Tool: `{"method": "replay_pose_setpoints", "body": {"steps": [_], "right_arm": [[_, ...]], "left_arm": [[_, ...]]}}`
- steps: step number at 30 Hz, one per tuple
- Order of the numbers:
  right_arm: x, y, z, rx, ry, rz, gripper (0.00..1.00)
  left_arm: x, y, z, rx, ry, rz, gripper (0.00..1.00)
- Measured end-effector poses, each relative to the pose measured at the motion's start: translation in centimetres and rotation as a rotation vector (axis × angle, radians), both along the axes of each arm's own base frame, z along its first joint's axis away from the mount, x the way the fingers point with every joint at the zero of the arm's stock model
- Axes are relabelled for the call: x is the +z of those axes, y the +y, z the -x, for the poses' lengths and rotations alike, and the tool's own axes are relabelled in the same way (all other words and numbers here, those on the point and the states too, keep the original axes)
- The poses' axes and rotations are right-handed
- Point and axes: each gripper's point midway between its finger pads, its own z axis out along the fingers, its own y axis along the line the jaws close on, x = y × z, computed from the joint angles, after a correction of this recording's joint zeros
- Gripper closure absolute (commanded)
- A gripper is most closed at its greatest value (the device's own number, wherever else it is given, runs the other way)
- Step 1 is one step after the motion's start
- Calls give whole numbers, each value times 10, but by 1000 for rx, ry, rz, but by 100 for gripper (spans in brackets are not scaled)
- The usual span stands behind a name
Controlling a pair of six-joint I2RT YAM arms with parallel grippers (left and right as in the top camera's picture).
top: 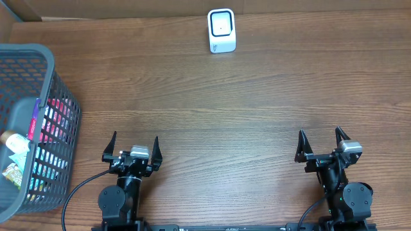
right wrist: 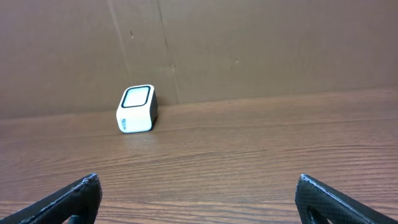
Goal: Scan the item barcode
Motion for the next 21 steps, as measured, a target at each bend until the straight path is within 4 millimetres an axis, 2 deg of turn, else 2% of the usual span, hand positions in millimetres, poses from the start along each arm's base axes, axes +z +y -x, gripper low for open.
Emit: {"method": "replay_pose_setpoints", "body": {"steps": [17,21], "right_arm": [[0,0,0,0,0,0,0],[0,0,0,0,0,0,0]], "left_arm": [[0,0,0,0,0,-2,0],[0,0,0,-3,0,-50,1]]}}
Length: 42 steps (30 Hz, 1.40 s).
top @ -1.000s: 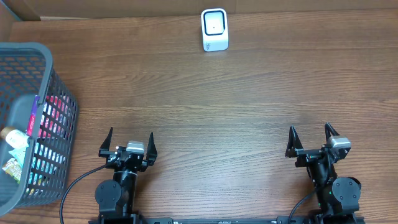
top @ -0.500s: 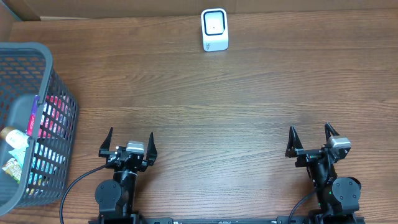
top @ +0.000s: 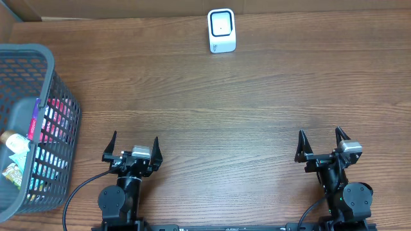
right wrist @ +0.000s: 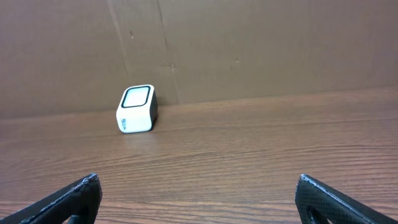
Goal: Scan the item barcode
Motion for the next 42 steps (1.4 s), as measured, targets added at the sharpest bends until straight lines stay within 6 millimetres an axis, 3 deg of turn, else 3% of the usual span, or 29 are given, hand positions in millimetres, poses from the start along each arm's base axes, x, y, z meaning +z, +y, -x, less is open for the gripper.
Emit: {"method": "replay_pose_setpoints", "body": {"steps": [13,20,26,29,35,42], "right_arm": [[0,-3,0,-15,-1,0,0],[6,5,1,31,-23,-4,0],[13,11,2,66,-46,-7,0],[28,13,6,79,-60,-7,0],[84,18,19,115,-127,-11,0],[130,26,14,159,-75,-7,0]], "left_arm": [[0,-1,0,-8,-2,-30,0],[15,-25,2,-147,-63,-5,0],[27,-32,6,-185,-45,59,0],[47,-34,9,-192,-27,70,0],[97,-36,7,-200,57,95,0],[149,-42,-14,-237,256,145,0]]}}
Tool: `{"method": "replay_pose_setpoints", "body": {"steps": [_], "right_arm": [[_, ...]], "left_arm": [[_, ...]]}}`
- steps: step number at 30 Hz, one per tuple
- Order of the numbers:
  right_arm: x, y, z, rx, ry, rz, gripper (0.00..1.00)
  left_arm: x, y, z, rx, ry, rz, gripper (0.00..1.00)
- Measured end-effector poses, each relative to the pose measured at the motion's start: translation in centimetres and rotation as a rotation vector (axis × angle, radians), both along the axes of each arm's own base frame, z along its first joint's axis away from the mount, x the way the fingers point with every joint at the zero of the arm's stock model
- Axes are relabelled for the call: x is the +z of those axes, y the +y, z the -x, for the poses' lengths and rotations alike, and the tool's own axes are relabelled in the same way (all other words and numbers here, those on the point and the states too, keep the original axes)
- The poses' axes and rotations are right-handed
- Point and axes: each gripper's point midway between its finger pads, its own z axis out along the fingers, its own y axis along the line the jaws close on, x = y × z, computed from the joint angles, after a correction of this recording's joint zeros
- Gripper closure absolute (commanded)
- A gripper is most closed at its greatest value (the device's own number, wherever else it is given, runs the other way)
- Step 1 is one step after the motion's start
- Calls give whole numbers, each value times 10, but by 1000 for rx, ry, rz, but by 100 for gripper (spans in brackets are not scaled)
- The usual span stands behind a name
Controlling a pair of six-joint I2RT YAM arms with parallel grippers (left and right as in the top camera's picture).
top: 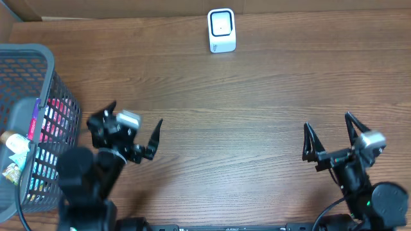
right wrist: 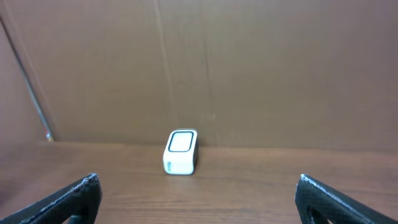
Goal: Scan the item barcode
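A white barcode scanner (top: 221,30) with a dark-framed window stands at the far middle of the wooden table; the right wrist view shows the scanner (right wrist: 181,152) small and straight ahead. Packaged items (top: 46,122) lie in the grey mesh basket (top: 38,51) at the left edge. My left gripper (top: 137,113) is open and empty, raised and tilted just to the right of the basket. My right gripper (top: 327,122) is open and empty at the near right, its fingers (right wrist: 81,196) spread wide and pointing at the scanner.
A brown cardboard wall (right wrist: 249,68) closes off the far side behind the scanner. The basket's tall mesh side (top: 64,128) stands close to the left arm. Bare wood table (top: 244,96) lies between the grippers and the scanner.
Both arms have left their rest pose at the front edge. The left gripper now stands higher and further left, tilted, near the basket. The right gripper is raised and shifted slightly right, with the scanner centred ahead.
At both earlier moments the two grippers sat open and still at the table's front edge, with the scanner at the back and the items in the basket. Now both arms are lifted, the left one beside the basket, both still empty.
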Motion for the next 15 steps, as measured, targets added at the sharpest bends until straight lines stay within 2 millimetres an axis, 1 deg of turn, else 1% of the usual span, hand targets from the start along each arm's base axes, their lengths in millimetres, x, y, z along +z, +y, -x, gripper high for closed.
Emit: {"method": "replay_pose_setpoints", "body": {"steps": [3,4,8,11,13,15], "right_arm": [[16,7,-8,36,84,27,0],[19,9,-12,44,129,41,0],[35,16,-31,77,292,71,0],[39,21,-43,102,445,85,0],[43,25,-52,120,534,90,0],[46,27,-60,129,593,91,0]], "left_arm": [[18,-5,-11,-30,118,25,0],[21,-7,-13,-41,200,39,0],[39,-10,-23,-58,383,73,1],[42,-11,-29,-62,516,93,0],[42,-11,-36,-63,562,100,0],[38,-11,-44,-65,591,105,0]]}}
